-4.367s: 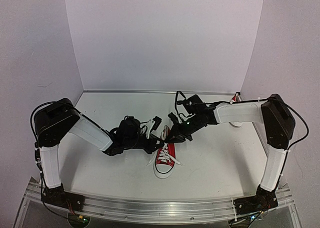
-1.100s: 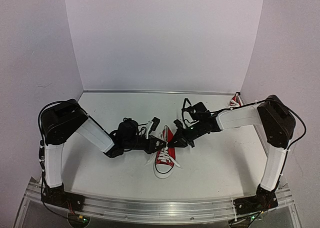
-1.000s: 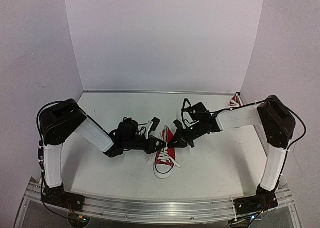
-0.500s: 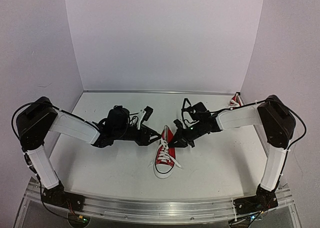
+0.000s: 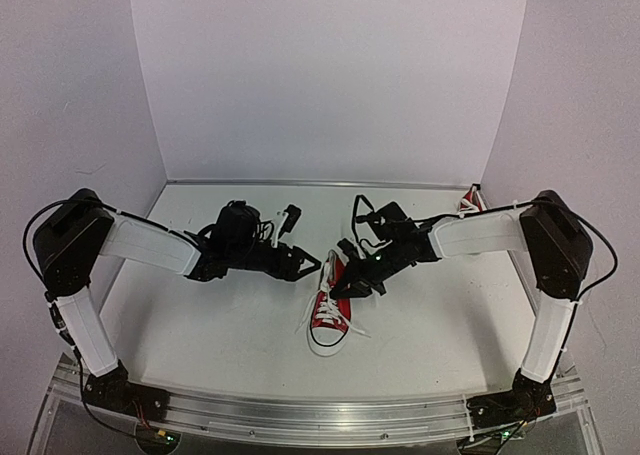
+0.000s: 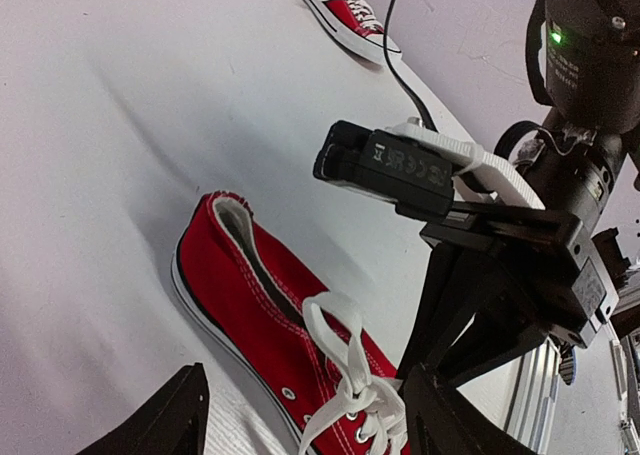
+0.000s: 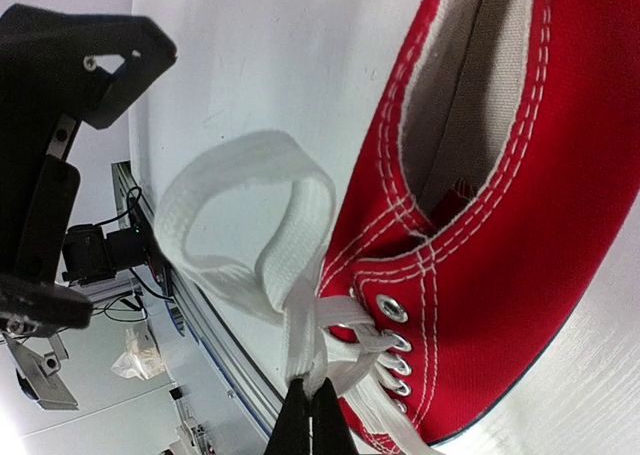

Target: Tie the shoes

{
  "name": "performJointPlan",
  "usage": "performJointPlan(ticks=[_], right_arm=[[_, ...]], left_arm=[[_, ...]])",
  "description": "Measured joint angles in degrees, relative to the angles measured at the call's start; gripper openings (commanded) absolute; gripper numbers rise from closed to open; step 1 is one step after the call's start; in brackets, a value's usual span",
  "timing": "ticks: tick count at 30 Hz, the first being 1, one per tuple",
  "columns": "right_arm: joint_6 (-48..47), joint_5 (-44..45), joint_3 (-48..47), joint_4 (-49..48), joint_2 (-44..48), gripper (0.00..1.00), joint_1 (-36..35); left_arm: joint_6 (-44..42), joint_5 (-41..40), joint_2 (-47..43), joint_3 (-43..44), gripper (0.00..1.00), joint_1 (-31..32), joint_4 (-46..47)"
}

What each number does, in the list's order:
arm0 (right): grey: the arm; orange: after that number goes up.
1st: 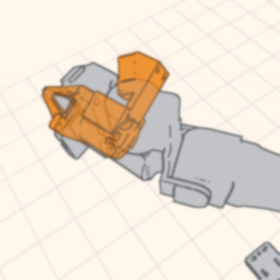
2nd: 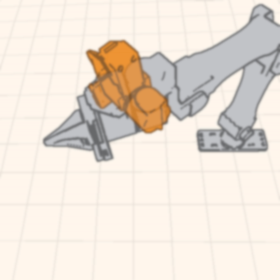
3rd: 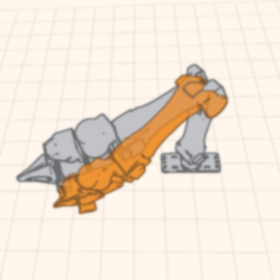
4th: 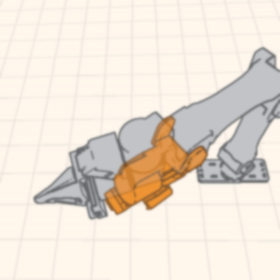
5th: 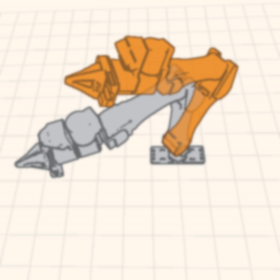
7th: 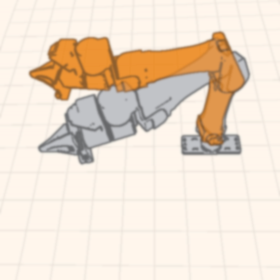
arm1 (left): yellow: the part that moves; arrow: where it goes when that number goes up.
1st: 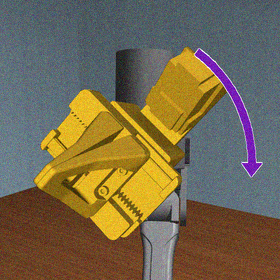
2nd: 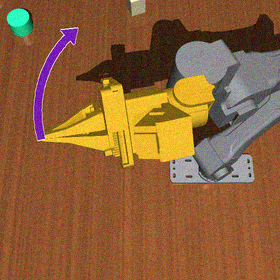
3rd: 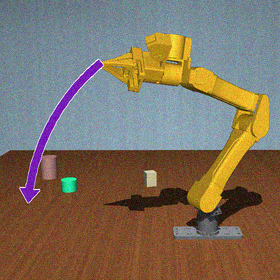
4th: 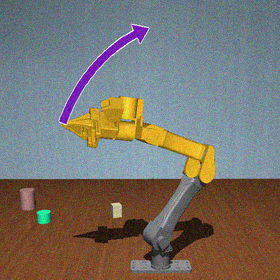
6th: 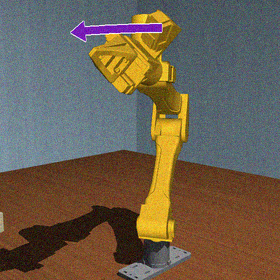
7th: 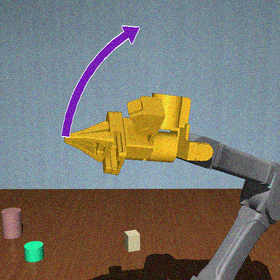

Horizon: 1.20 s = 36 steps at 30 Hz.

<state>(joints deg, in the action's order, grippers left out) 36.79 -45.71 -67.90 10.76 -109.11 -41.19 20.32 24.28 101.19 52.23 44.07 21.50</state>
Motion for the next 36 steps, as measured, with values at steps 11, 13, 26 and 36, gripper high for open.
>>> performJointPlan(ticks=[11,13,26,36], right_arm=[[-0.8,0.3,0.0,1.1,0.4,0.00,0.0],[-0.8,0.4,0.0,1.1,0.4,0.00,0.0],[-0.8,1.1,0.0,1.3,0.4,0.00,0.0],[-0.7,1.9,0.0,1.4,0.5,0.00,0.0]], left_arm=[[4.1,6.7,6.3,4.5,0.62,0.0,0.2],[5.0,7.7,7.6,5.3,0.59,0.0,0.3],[8.7,12.1,11.8,8.6,0.29,1.0,2.6],[10.2,13.5,11.8,8.7,0.00,1.0,4.9]])
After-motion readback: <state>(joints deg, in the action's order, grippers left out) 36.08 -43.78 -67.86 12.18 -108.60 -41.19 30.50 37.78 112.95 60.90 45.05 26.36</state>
